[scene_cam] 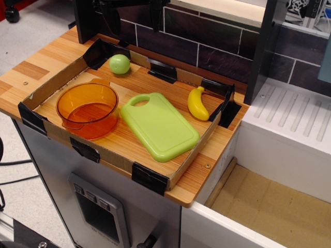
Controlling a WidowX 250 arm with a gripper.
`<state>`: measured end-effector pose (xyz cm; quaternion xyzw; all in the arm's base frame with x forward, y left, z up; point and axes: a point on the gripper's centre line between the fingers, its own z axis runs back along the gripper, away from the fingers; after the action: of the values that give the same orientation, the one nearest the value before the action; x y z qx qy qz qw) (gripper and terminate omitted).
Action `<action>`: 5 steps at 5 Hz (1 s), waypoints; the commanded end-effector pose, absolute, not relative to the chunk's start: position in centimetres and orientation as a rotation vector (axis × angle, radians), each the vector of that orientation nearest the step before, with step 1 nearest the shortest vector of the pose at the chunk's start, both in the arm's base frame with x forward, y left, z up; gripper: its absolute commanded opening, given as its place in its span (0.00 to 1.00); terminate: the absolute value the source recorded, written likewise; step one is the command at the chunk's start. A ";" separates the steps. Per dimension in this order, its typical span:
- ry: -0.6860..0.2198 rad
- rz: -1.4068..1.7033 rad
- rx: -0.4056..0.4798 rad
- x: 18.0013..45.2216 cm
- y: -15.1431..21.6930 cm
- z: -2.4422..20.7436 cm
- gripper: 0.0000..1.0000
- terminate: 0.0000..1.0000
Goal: Put banana in pot
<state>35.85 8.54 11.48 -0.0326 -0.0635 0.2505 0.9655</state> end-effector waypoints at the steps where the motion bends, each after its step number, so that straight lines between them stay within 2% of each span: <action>1: -0.128 0.507 -0.066 35.9 8.5 11.5 1.00 0.00; 3: -0.106 0.461 -0.172 35.9 3.2 9.3 1.00 0.00; 5: -0.129 0.438 -0.174 36.5 0.0 7.0 1.00 0.00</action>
<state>36.05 0.07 5.47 -0.0810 -0.0433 0.2218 0.9708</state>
